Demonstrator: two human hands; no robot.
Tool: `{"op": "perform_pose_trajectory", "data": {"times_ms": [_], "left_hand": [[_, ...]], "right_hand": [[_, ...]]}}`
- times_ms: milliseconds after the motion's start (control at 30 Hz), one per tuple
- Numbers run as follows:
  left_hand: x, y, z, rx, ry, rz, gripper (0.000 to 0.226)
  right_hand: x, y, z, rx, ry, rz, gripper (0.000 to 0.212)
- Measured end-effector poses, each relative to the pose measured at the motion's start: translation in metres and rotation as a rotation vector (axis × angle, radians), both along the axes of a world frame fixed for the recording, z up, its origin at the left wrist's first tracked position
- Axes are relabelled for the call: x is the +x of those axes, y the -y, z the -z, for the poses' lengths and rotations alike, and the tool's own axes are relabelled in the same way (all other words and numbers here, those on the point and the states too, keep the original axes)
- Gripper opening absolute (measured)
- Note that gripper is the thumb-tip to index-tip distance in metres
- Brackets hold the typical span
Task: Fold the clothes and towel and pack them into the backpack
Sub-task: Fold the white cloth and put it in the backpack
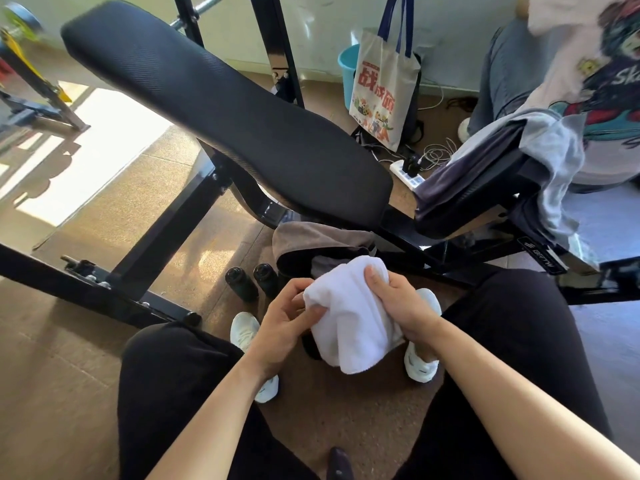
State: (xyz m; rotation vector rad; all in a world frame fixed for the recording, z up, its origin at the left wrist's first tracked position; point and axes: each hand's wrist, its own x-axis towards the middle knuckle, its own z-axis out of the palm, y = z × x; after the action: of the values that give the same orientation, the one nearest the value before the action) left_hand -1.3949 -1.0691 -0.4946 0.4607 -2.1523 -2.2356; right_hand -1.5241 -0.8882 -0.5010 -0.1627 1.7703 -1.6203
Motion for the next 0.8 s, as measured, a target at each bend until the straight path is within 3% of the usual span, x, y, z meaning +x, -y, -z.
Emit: {"op": "perform_pose_trajectory", "data": {"times_ms": [167, 300, 433, 533, 600, 700, 800], "left_hand": [[-0.003, -0.003, 0.007, -0.053, -0.089, -0.200, 0.005], [-0.009, -0.004, 0.012, 0.067, -0.072, -0.364, 0.017], [-0.004, 0.006, 0.019, 0.212, 0.047, -0.300, 0.019], [-0.006, 0.012, 0.016, 0.027, 0.024, -0.184, 0.047], [-0.008, 0.006, 0.017, -0.142, 0.043, -0.058, 0.053], [-0.009, -0.004, 0.024, -0.365, 0.090, 0.054, 0.043], [-0.009, 0.005, 0.019, -0.360, 0.099, 0.082, 0.029]], "right_hand": [[0.002, 0.003, 0.003, -0.039, 0.075, 0.142, 0.038], [0.007, 0.010, 0.004, -0.080, 0.020, 0.250, 0.030], [0.006, 0.002, -0.001, -0.058, -0.232, 0.103, 0.023], [0.009, 0.000, 0.005, -0.018, -0.388, -0.024, 0.010], [0.016, 0.002, 0.009, -0.004, -0.465, -0.091, 0.007], [0.020, 0.004, 0.009, -0.013, -0.465, -0.076, 0.008], [0.016, 0.002, 0.005, 0.023, -0.426, 0.031, 0.021]]}}
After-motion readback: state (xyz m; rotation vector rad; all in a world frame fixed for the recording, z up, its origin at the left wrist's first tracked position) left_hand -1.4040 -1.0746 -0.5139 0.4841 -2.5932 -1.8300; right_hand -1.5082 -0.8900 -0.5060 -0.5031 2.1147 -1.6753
